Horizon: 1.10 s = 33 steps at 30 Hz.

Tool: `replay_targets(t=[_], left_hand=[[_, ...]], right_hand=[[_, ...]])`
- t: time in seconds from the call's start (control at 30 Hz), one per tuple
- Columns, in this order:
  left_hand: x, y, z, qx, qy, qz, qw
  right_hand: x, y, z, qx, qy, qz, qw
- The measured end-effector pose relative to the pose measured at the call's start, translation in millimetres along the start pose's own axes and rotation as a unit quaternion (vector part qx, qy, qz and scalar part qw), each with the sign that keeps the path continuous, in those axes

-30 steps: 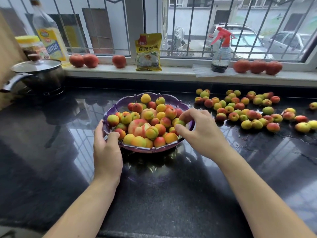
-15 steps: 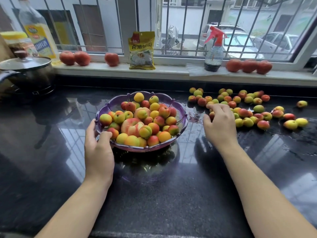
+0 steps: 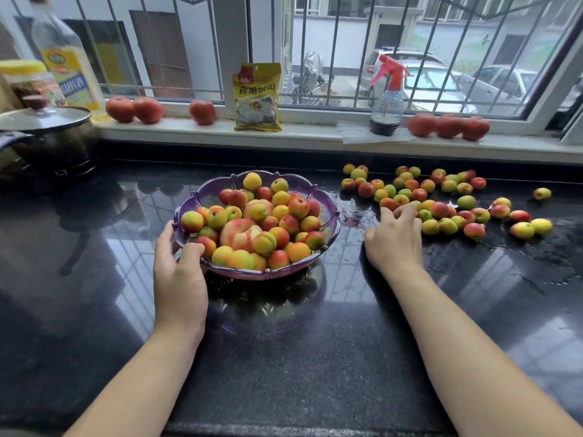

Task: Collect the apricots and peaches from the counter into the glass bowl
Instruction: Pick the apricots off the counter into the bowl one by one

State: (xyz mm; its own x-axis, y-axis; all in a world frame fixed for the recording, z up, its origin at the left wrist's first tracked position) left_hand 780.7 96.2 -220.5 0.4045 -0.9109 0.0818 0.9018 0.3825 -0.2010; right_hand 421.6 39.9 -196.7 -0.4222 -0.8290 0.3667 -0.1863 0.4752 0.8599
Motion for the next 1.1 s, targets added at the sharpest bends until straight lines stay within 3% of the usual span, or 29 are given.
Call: replay_targets(t=[0.13, 0.2, 0.27, 0.33, 0.43, 0.53, 0.67, 0.73, 0.83, 0.93, 1.1], left_hand=[[-0.3, -0.2, 0.8, 0.002, -0.002, -0.003, 1.000], [0.6, 0.5, -0.6, 0.007, 0.000, 0.001, 1.000], [1.3, 0.0, -0.6, 0.012, 0.000, 0.002, 1.000], [1.9, 0.0, -0.3, 0.018, -0.004, 0.009, 1.000], [1.0, 0.6, 0.8, 0.026, -0.006, 0.019, 0.999], [1.1, 2.0, 0.3, 0.027, -0.004, 0.019, 0.999], [1.4, 1.9, 0.5, 0.025, -0.002, 0.016, 1.000], [1.7, 1.2, 0.2, 0.026, -0.001, 0.016, 1.000], [2.6, 1.7, -0.9, 0.028, -0.002, 0.013, 1.000], [1.4, 1.6, 0.4, 0.031, -0.006, 0.013, 0.999], [3.3, 1.7, -2.0, 0.020, -0.005, 0.008, 1.000]], right_hand=[[3.1, 12.4, 6.5, 0.061, 0.003, 0.056, 0.997], [3.9, 28.4, 2.7, 0.150, 0.022, 0.077, 0.986], [-1.1, 49.3, -11.7, 0.297, 0.043, 0.053, 0.952], [-13.1, 68.1, -45.6, 0.371, 0.113, -0.011, 0.922], [-25.4, 61.8, -93.3, 0.243, 0.230, -0.134, 0.933], [-22.8, 50.7, -111.5, 0.069, 0.251, -0.169, 0.951], [-20.4, 56.9, -116.7, 0.051, 0.243, -0.231, 0.941], [-5.2, 72.9, -112.2, 0.139, 0.216, -0.193, 0.947], [34.7, 82.6, -73.5, 0.252, 0.116, -0.027, 0.960], [43.4, 59.2, -18.1, 0.190, 0.057, 0.123, 0.972], [46.3, 1.3, 13.7, 0.033, 0.049, 0.077, 0.995]])
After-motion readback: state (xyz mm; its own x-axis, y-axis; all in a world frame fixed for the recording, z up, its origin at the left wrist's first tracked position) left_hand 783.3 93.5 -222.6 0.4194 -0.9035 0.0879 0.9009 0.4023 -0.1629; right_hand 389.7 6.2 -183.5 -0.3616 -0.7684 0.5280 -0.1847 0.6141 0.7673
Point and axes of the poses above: each hand's wrist, its own x-axis towards the middle knuckle, its own y-axis out of the back of the hand, z = x × y, the point moved 7 cm from there along x, towards the middle knuckle, and after that the axes turned 2 degrees about -y, right-handed, at the moved point
